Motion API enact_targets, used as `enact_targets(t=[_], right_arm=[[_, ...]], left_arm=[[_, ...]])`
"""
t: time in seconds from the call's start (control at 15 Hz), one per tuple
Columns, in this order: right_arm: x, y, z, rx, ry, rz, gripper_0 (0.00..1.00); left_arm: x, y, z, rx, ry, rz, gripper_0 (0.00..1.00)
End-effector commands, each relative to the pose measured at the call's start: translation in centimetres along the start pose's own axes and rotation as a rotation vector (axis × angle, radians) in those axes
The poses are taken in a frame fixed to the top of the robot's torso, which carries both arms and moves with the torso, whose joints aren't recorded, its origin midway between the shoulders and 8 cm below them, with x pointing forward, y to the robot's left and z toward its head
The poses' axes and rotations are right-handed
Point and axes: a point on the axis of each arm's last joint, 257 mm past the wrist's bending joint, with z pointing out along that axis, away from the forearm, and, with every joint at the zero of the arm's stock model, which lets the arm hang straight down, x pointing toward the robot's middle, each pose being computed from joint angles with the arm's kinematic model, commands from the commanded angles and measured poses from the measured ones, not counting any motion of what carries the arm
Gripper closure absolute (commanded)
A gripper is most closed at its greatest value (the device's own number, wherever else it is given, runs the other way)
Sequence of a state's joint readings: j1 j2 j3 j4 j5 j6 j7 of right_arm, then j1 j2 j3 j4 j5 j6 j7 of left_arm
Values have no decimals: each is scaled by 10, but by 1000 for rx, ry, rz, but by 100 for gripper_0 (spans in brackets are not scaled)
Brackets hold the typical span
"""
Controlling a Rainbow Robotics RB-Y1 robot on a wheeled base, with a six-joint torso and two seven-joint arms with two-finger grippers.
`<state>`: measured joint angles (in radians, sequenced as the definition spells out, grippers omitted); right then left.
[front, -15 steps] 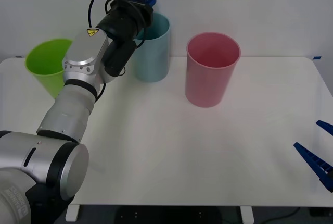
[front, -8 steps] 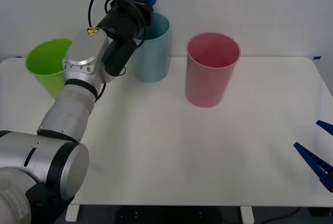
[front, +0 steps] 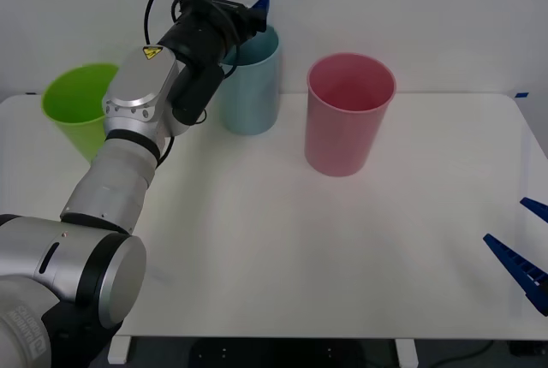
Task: Grasp the object on the table and drop it into the matching bin: aluminum can to the light blue bin, PET bottle to the pink bin.
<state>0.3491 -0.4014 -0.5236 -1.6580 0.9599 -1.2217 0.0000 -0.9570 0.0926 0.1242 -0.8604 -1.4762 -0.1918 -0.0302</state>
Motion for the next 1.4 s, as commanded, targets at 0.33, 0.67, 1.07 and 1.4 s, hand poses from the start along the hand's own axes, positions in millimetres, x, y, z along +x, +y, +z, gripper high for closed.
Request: enact_targets(t=[0.33,0.67,1.07,1.4], right_arm=[[0,0,0,0,0,0,0],[0,0,0,0,0,0,0],[0,0,0,0,0,0,0],[0,0,0,0,0,0,0]], left_arm=[[9,5,-6,14,3,-65,0],[13,10,-17,96,12,-136,0],[13,22,-53,159,-6,-192,0],[17,22,-102,224,-31,-188,0]])
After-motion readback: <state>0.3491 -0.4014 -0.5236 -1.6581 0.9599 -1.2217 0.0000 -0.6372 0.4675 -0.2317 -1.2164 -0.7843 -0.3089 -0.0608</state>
